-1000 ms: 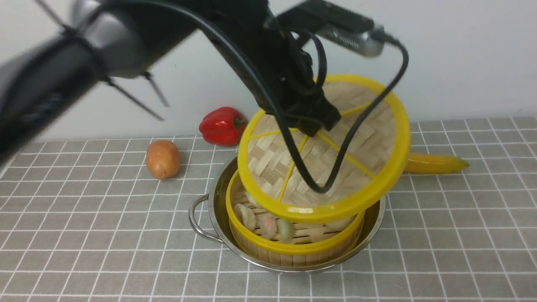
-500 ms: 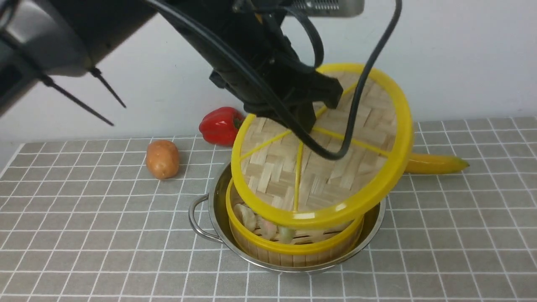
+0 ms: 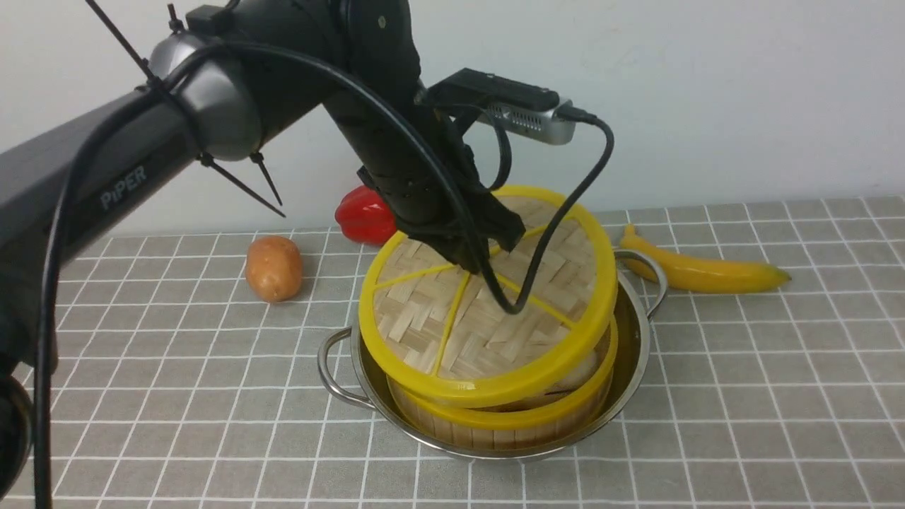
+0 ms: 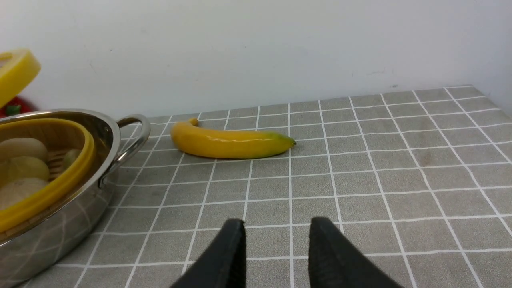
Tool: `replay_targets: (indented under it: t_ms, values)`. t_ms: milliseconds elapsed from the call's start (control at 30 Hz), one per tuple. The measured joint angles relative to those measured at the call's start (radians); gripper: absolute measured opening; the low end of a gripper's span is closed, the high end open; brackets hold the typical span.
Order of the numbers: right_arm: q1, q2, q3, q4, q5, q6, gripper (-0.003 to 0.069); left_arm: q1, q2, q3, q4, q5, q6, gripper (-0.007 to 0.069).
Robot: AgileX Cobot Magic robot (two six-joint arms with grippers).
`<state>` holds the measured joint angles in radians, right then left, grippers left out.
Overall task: Place the steamer in the pot on the grey tablecloth, and put the lid on the steamer.
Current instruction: 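Place the yellow bamboo steamer lid onto the steamer in the pot with the left gripper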
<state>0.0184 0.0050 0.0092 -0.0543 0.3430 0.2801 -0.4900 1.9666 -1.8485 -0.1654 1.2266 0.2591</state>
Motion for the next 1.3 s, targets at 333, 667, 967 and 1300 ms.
replay_targets:
  t_ms: [333,667,967,1300]
  values:
    - [0.000,0.000,0.000,0.000,0.000,0.000,0.0243,-0.002,0.027,0.000,-0.020,0.000,0.126,0.0116]
    - [0.000,0.000,0.000,0.000,0.000,0.000,0.0243,-0.004,0.035,0.000,0.004,0.000,0.181,0.0116]
    - [0.000,0.000,0.000,0.000,-0.001,0.000,0.0243,-0.005,0.059,-0.023,0.015,0.000,0.220,0.0116]
    - [0.000,0.000,0.000,0.000,-0.001,0.000,0.0243,-0.008,0.083,-0.029,0.016,-0.001,0.285,0.0116]
